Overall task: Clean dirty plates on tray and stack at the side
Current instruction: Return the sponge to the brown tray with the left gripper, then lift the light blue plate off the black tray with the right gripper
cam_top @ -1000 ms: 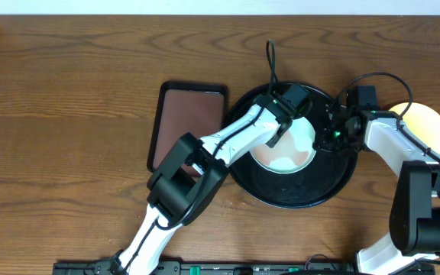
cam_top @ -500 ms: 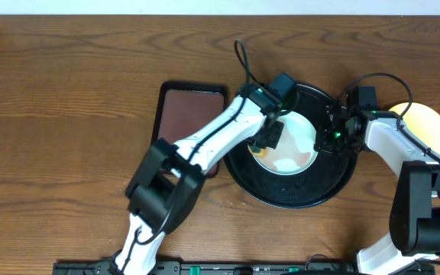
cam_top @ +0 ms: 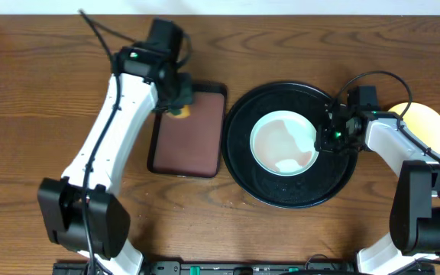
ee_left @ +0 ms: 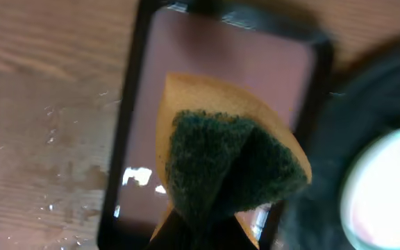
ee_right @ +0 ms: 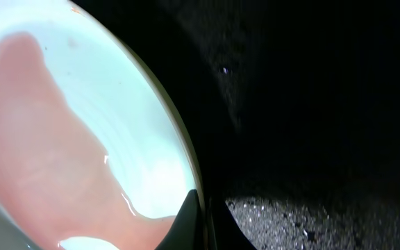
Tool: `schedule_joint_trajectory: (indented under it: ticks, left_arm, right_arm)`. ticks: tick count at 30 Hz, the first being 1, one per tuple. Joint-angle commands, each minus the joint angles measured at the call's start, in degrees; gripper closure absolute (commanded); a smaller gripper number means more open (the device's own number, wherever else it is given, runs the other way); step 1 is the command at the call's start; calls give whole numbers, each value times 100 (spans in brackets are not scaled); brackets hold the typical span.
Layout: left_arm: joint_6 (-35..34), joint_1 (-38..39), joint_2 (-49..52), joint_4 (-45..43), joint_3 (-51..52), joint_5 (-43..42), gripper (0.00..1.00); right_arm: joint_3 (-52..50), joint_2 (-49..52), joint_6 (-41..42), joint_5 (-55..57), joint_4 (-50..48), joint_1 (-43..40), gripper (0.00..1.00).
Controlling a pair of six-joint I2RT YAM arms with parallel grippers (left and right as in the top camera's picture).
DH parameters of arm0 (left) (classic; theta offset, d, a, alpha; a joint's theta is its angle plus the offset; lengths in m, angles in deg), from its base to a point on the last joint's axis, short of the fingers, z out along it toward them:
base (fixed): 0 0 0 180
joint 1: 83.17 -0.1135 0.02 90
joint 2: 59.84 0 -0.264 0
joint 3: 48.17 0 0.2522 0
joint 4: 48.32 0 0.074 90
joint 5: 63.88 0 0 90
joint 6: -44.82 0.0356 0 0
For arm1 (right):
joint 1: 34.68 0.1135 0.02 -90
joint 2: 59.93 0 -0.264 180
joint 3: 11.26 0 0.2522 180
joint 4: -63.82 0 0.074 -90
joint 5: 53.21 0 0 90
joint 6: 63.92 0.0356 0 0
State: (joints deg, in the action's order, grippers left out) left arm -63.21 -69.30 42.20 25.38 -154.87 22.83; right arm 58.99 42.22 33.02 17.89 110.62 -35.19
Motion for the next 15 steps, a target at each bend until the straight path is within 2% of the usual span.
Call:
schedule_joint_trajectory:
  ticks: [1, 4, 6, 7, 9, 11, 15]
  left_arm:
    - [365, -74, 179, -492, 815, -339, 92]
    - [529, -42, 179, -1051, 1368, -216, 91]
    - [525, -63, 179, -1257, 1593, 52, 83]
    - [525, -98, 179, -1261, 1606, 63, 83]
    - [527, -155, 153, -1250, 1574, 52, 64]
    - [529, -269, 17, -1008, 1329, -55, 38]
    - [529, -396, -380, -625, 1001, -122, 21]
  right_arm:
    - [-39, 20, -144, -136, -74, -17, 99]
    - [-39, 20, -136, -136, -76, -17, 99]
    - [-39, 20, -125, -179, -70, -17, 99]
    - [-39, 20, -127, -243, -70, -17, 99]
    - [-39, 20, -142, -256, -79, -17, 99]
    - [-39, 20, -173, -256, -173, -20, 99]
    - [-2, 17, -105, -295, -350, -20, 99]
